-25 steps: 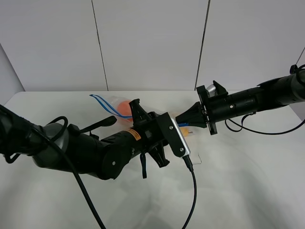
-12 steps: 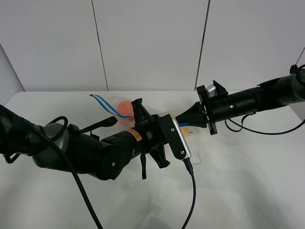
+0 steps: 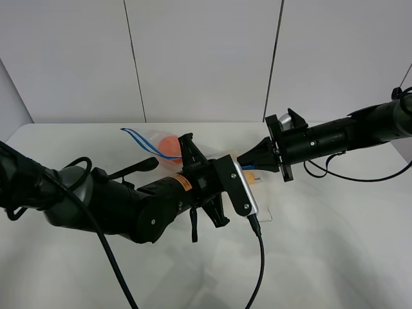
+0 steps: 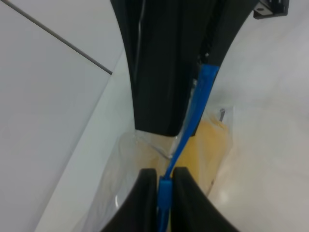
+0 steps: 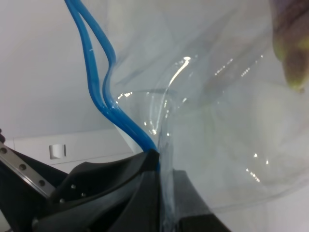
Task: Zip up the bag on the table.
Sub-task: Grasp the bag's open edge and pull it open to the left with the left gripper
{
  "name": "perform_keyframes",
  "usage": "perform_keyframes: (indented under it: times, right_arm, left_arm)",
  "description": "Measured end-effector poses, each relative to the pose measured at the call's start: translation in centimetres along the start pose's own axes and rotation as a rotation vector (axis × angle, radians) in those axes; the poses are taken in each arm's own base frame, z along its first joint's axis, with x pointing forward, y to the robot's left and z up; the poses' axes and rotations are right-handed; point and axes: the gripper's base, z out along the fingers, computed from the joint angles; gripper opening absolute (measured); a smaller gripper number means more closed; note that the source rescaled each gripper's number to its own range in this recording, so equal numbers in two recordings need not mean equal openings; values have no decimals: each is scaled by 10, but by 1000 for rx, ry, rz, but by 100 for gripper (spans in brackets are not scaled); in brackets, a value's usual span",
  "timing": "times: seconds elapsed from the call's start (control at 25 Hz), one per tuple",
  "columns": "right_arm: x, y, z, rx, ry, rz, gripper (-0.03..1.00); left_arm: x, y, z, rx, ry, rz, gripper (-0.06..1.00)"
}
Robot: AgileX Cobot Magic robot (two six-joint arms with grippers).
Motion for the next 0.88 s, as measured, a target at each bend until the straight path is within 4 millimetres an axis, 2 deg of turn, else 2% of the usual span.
perform_keyframes:
  times: [0.24, 0.44, 0.88]
  right_arm:
    - [0, 0, 0, -2, -3, 2, 0]
    - [-1, 1, 0, -10, -12, 7, 0]
    - [-6, 3, 0, -24, -51, 19, 0]
  left_arm:
    - [0, 1, 0, -9, -3, 19, 0]
    - [3, 5, 0, -45, 21, 139, 0]
    - [24, 32, 5, -136, 73, 277, 0]
